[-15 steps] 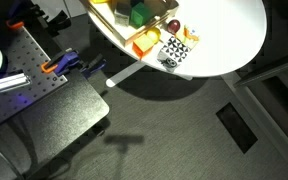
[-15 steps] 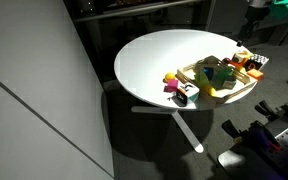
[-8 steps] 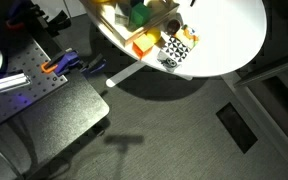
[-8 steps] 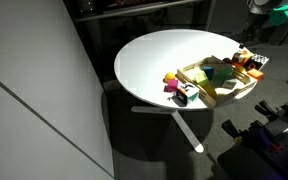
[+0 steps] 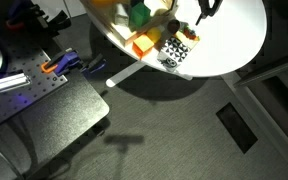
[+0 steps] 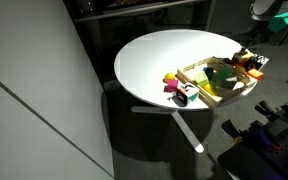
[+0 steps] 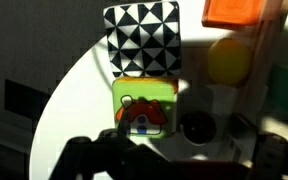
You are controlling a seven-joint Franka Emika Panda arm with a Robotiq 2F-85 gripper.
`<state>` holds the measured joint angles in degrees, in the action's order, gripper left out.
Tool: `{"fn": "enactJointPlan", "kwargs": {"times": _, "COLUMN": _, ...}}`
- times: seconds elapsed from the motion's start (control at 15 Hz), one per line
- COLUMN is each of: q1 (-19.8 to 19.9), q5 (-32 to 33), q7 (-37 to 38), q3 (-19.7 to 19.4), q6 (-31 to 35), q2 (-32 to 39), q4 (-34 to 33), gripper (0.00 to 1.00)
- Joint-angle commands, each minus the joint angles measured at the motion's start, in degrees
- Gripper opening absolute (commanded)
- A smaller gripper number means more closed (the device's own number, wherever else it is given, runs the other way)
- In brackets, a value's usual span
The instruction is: Put the soft orange cube on the tray
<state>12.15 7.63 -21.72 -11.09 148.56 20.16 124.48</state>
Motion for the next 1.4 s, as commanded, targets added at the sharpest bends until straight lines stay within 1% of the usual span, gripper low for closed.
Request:
{"fn": "enactJointPlan", "kwargs": {"times": 0.0, "q1": 1.18, "q5": 1.38, "q7": 2.08, "q3": -0.17, "q6": 1.59, "q2": 2.70, "q4": -2.34, "gripper": 1.00}}
{"fn": "enactJointPlan", "kwargs": {"times": 0.07, "q1": 1.40, "q5": 1.11, "q7": 1.91, "q3": -0.04, "q6": 0.66, "q2": 2.72, "q4": -2.47, "gripper": 1.00}}
{"fn": "enactJointPlan", "kwargs": {"times": 0.13, "q1": 1.65, "q5": 0.69, "q7": 0.72, "q3": 0.69, "q6": 0.95, "q2": 1.65, "q4": -0.85, "gripper": 1.00}}
{"fn": "enactJointPlan", "kwargs": {"times": 0.73, "q1": 1.71, "q5": 0.74, "q7": 0.89, "q3": 0.90, "q6": 0.97, "q2": 2.49, "q4": -1.22, "gripper": 1.00}}
{"fn": "enactJointPlan", "kwargs": {"times": 1.07, "q1": 1.07, "q5": 2.08, "q7": 2.36, "q3": 0.02, "q6": 3.79, "q2": 4.50, "q4": -1.78, "gripper": 1.00}}
{"fn": "enactJointPlan", "kwargs": {"times": 1.33, "q1": 1.00, "q5": 2.47, "q7": 2.70, "q3": -0.36, "q6": 7.64, "q2": 6.58, "q4": -2.11, "gripper": 1.00}}
